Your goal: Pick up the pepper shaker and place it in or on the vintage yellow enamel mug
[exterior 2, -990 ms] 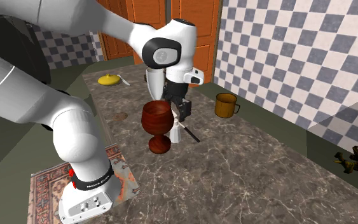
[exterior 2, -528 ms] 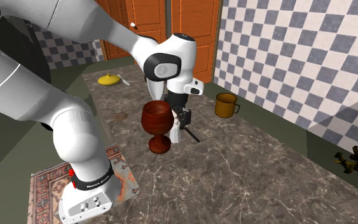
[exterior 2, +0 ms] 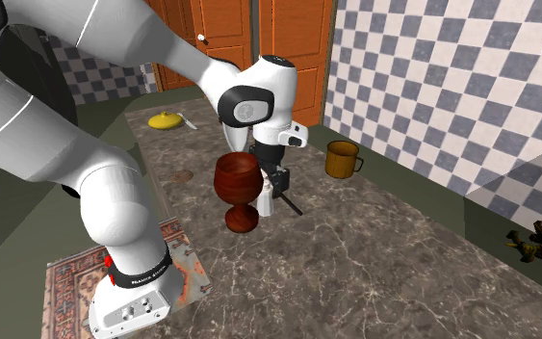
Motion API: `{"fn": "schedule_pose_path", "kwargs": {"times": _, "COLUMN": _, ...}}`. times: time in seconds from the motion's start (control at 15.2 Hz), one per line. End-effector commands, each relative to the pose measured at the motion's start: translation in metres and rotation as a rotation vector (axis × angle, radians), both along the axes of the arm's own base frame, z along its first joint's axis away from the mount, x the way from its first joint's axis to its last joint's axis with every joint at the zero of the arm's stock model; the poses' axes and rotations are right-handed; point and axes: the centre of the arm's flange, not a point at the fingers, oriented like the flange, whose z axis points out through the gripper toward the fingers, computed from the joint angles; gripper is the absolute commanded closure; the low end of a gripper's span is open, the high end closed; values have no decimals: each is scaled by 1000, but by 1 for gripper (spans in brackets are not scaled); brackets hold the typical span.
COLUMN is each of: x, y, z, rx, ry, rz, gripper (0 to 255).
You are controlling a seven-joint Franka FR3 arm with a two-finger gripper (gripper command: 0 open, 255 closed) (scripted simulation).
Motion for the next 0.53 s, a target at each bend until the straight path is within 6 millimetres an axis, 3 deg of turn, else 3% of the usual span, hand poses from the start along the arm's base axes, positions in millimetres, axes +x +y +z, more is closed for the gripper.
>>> {"fn": "schedule_pose_path", "kwargs": {"times": 0.0, "x": -3, "y": 0, "z": -7, "rx": 1, "ry": 18, "rz": 1, "gripper": 0}}
{"fn": "schedule_pose_path", "kwargs": {"times": 0.07, "x": -2, "y": 0, "z": -6, "rx": 0, "ry": 17, "rz": 1, "gripper": 255}}
{"fn": "schedule_pose_path", "kwargs": {"times": 0.46, "x": -2, "y": 1, "z": -5, "rx": 1, "ry": 17, "rz": 1, "gripper": 255}}
